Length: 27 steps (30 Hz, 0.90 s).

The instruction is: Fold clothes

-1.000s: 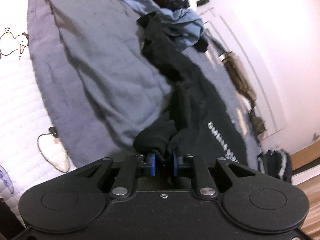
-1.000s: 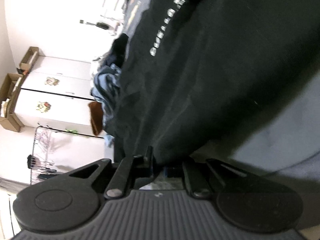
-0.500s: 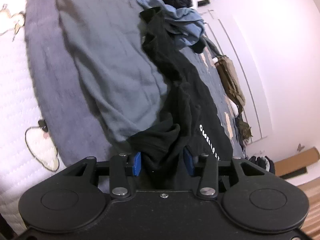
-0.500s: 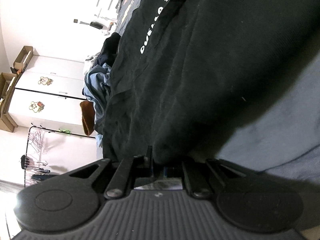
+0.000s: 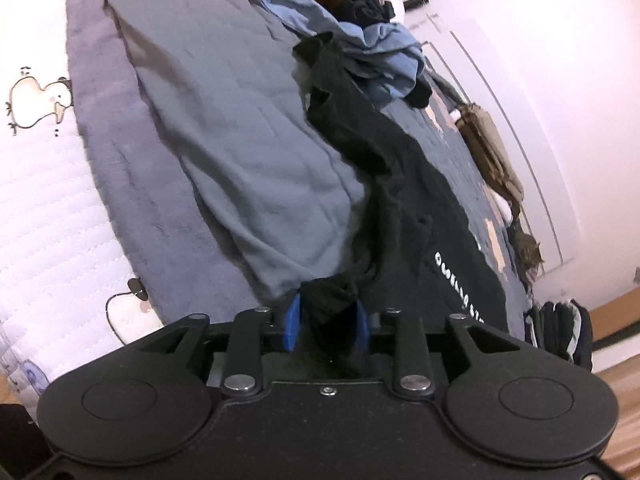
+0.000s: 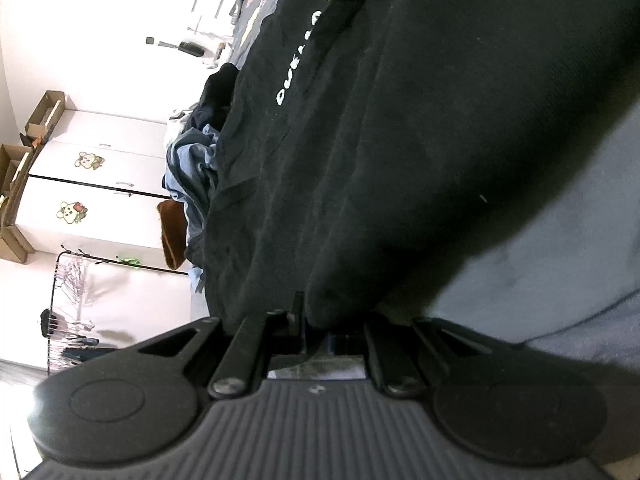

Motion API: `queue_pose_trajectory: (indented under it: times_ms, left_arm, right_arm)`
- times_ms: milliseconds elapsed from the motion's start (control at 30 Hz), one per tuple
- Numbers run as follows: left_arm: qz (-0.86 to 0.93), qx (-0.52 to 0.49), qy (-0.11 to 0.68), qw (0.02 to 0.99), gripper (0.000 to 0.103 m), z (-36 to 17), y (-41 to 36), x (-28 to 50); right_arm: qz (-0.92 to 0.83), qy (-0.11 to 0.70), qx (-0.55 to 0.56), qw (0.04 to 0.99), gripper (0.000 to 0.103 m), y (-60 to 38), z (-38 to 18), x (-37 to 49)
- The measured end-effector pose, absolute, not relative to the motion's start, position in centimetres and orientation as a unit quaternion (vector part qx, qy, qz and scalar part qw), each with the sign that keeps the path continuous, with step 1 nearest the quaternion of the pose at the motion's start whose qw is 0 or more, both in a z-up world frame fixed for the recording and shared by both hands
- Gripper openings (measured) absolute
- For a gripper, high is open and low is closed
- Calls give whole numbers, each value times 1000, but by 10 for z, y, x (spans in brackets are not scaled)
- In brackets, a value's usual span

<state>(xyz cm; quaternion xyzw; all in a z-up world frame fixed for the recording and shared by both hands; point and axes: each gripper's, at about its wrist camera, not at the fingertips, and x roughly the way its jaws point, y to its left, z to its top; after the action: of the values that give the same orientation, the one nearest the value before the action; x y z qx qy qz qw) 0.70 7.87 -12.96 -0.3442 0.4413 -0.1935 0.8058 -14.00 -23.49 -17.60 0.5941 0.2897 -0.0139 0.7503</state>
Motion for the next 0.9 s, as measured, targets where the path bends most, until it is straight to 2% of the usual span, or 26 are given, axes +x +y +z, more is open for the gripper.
queue_pose_trajectory:
  times_ms: [67,133,233,300,433,600,700,767,900]
  left_arm:
    - [-201,-354,437,802,27,-132,80,9]
    - [-211,-342,428,810,17,-130,79,9]
    - [-187,-354,392,828,12,-117,92,2]
    - [-172,-362,368,839,0,-109,100,-2]
    - [-167,-379,365,834,0,-104,119,4]
    - [-209,-256,382,863,1,-92,94,7]
    - [-244,-155,371,883,9,-83,69,2]
    - [-258,-96,360,891,23,-79,54,-3]
    - [-289,-11,348,892,25,-81,32,-9]
  right_arm:
    - [-15,290,594,751,9,-235,-176,-140]
    - [-14,288,594,751,9,-234,-175,-140]
    - [-14,285,594,752,9,-234,-174,-141]
    - [-16,282,590,756,9,-233,-172,-142]
    - [-24,282,596,752,8,-237,-175,-142]
    - [-26,284,592,754,9,-236,-174,-142]
    - [-24,286,594,752,9,-237,-175,-141]
    - [-24,286,595,751,9,-237,-175,-141]
    - [-23,287,592,752,9,-237,-174,-142]
